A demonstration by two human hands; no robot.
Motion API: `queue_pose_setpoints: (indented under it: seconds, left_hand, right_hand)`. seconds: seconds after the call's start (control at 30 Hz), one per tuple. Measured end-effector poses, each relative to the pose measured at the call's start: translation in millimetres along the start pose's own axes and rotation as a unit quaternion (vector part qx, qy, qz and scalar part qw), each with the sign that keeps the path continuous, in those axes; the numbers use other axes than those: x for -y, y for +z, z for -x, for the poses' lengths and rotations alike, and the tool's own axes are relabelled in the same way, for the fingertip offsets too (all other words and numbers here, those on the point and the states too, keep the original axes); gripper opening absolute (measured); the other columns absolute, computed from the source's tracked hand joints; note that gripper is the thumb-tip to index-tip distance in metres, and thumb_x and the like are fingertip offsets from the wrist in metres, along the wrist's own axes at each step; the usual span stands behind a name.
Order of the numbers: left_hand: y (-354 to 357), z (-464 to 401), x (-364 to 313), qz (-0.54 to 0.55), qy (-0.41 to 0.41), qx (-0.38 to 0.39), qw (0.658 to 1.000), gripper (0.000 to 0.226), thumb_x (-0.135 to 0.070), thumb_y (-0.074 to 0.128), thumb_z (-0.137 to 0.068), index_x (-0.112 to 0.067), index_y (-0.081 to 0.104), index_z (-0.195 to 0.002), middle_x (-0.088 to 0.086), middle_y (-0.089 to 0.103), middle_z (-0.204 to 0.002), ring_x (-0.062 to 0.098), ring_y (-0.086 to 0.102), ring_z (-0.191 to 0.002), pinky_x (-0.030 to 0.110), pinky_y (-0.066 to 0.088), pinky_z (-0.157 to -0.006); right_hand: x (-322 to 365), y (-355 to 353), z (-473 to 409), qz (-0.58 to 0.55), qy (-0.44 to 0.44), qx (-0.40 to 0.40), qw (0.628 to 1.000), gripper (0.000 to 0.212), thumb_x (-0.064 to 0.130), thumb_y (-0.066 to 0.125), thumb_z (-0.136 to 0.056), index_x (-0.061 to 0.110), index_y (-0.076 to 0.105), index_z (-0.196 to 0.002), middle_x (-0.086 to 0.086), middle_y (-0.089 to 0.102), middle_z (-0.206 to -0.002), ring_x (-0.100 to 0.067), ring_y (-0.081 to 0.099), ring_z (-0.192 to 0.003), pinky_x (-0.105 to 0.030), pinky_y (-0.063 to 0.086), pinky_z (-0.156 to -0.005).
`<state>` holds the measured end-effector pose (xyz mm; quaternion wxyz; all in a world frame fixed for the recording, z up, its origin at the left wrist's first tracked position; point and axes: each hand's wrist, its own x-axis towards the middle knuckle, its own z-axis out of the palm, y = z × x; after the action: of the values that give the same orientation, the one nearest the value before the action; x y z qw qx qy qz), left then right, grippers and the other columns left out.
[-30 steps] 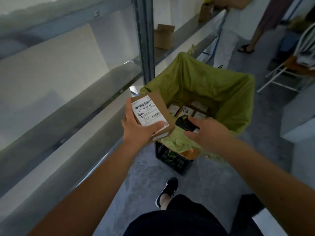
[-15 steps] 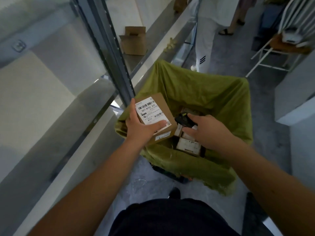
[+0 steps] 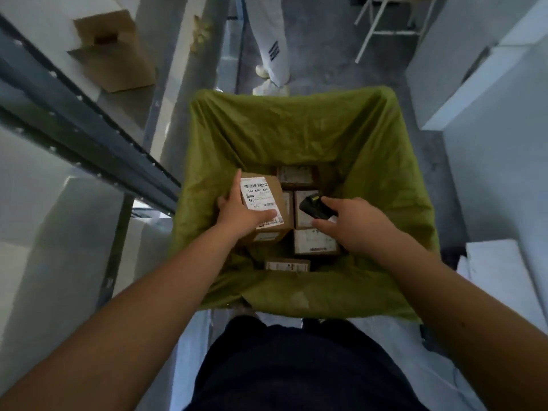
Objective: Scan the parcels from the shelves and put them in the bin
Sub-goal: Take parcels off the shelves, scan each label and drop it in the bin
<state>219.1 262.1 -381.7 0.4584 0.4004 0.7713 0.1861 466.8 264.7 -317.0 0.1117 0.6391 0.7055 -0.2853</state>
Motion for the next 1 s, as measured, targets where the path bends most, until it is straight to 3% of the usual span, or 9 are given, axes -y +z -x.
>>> queue_pose_setpoints:
  seconds: [0.1,0.23,0.4,0.5,0.6,0.7,0.8,0.9,1.0]
  left_hand:
    - [4.1,-28.1,2.1,-0.09,0.024,0.066,0.994,0.135,-0.032,0.096,-0.072,-0.056,-0.002,-0.161,0.016,0.011,-0.166,0.037,0.033,-0.148,0.046,0.032,-0.121]
    - [17.6,-64.9,19.6,-0.199,0.069,0.156,0.965,0.129,-0.038,0.091,-0.078,-0.061,-0.009,-0.157,0.016,0.005,-0.169,0.041,0.028,-0.151,0.05,0.033,-0.121]
    - [35.2,-92.2,38.8,-0.297,0.132,0.275,0.905,0.123,-0.036,0.088,-0.083,-0.061,-0.007,-0.157,0.009,0.017,-0.17,0.039,0.036,-0.149,0.052,0.04,-0.118]
    - [44.1,-100.9,46.8,-0.342,0.173,0.359,0.851,0.116,-0.036,0.087,-0.084,-0.054,0.003,-0.162,0.001,0.023,-0.171,0.029,0.031,-0.153,0.045,0.034,-0.122]
    - [47.8,-109.9,60.3,-0.357,0.183,0.37,0.838,0.104,-0.025,0.084,-0.088,-0.047,0.016,-0.164,-0.002,0.028,-0.17,0.026,0.034,-0.152,0.044,0.034,-0.123]
    - [47.9,-117.8,70.6,-0.371,0.17,0.341,0.847,0.078,-0.001,0.056,-0.102,-0.043,0.028,-0.162,0.003,0.034,-0.167,0.03,0.04,-0.147,0.035,0.035,-0.117]
    - [52.6,-118.3,72.2,-0.399,0.13,0.303,0.856,0.074,0.0,0.037,-0.104,-0.045,0.027,-0.161,0.007,0.037,-0.164,0.033,0.045,-0.141,0.036,0.042,-0.114]
    - [65.4,-119.1,72.1,-0.405,0.136,0.307,0.851,0.074,-0.001,0.035,-0.103,-0.049,0.029,-0.16,0.005,0.042,-0.161,0.033,0.052,-0.134,0.038,0.05,-0.105]
    - [77.2,-123.5,75.9,-0.411,0.129,0.314,0.846,0.069,-0.005,0.035,-0.106,-0.047,0.032,-0.159,0.006,0.042,-0.162,0.035,0.051,-0.135,0.038,0.049,-0.106]
  right_hand:
    - [16.8,10.6,-3.0,-0.037,0.045,0.007,0.998,0.074,0.065,0.056,-0.096,0.032,0.035,-0.16,-0.007,0.063,-0.128,-0.016,0.064,-0.083,-0.039,0.06,-0.074]
    - [30.4,23.0,-10.8,-0.06,0.101,0.016,0.993,0.074,0.062,0.057,-0.097,0.029,0.036,-0.16,-0.007,0.062,-0.135,-0.019,0.064,-0.09,-0.039,0.059,-0.077]
    - [35.4,37.4,-15.3,-0.099,0.148,0.041,0.983,0.073,0.06,0.057,-0.099,0.028,0.036,-0.16,-0.006,0.063,-0.134,-0.013,0.062,-0.072,-0.03,0.048,-0.056]
    - [36.1,44.6,-16.8,-0.108,0.16,0.047,0.98,0.071,0.059,0.057,-0.099,0.029,0.035,-0.16,-0.007,0.061,-0.137,-0.015,0.065,-0.083,-0.035,0.058,-0.069]
    - [32.8,49.3,-18.4,-0.097,0.164,0.054,0.98,0.071,0.061,0.056,-0.098,0.031,0.036,-0.16,-0.009,0.059,-0.137,-0.022,0.064,-0.097,-0.041,0.059,-0.081]
    - [27.4,51.5,-18.5,-0.067,0.166,0.068,0.982,0.071,0.063,0.052,-0.099,0.032,0.033,-0.16,-0.013,0.056,-0.133,-0.026,0.059,-0.098,-0.039,0.054,-0.079]
    - [22.1,55.6,-16.3,-0.053,0.165,0.082,0.981,0.072,0.064,0.051,-0.099,0.034,0.031,-0.161,-0.016,0.054,-0.134,-0.032,0.059,-0.109,-0.042,0.053,-0.084]
    - [18.0,59.7,-14.3,-0.054,0.167,0.09,0.98,0.072,0.065,0.051,-0.098,0.035,0.031,-0.161,-0.016,0.054,-0.133,-0.031,0.06,-0.106,-0.043,0.056,-0.084]
    - [13.0,59.0,-12.3,-0.055,0.168,0.093,0.98,0.071,0.065,0.052,-0.098,0.035,0.033,-0.16,-0.014,0.054,-0.13,-0.029,0.06,-0.102,-0.042,0.057,-0.084]
